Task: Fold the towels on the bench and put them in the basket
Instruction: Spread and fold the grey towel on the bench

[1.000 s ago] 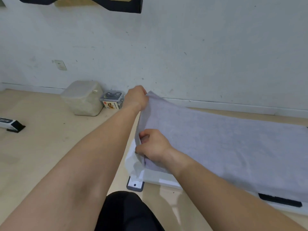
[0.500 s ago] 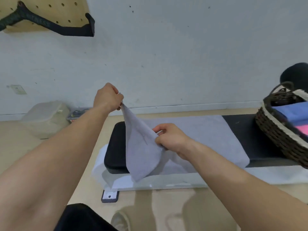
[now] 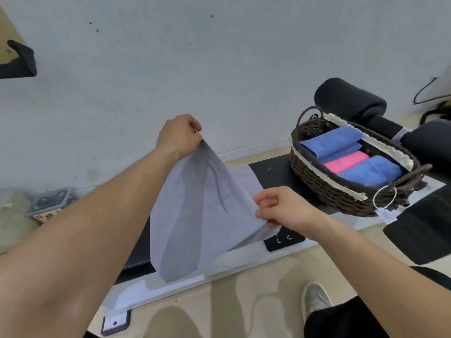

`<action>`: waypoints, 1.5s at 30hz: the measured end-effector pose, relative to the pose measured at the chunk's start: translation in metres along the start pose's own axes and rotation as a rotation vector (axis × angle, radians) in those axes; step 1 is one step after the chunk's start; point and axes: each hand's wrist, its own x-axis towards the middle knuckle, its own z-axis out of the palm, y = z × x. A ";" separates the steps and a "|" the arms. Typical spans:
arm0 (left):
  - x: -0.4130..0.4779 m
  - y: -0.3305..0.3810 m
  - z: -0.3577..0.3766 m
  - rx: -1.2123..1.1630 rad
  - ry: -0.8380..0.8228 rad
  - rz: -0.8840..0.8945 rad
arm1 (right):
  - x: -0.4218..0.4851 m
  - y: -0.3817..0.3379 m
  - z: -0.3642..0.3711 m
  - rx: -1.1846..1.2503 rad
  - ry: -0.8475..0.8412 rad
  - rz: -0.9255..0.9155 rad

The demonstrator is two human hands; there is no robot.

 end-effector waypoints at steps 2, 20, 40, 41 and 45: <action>0.006 0.021 0.018 -0.019 0.008 0.060 | -0.001 0.010 -0.014 -0.005 -0.002 0.043; 0.039 0.009 0.178 0.213 -0.352 0.007 | 0.083 0.018 -0.026 -0.592 0.356 0.101; -0.077 -0.026 0.106 -0.379 -0.195 0.033 | 0.108 0.009 -0.005 -0.401 0.114 -0.202; -0.086 -0.028 0.101 -0.388 -0.183 0.023 | 0.105 0.006 -0.001 -0.390 0.081 -0.242; -0.099 -0.027 0.085 -0.422 -0.113 0.023 | 0.097 -0.002 0.014 -0.252 0.019 -0.332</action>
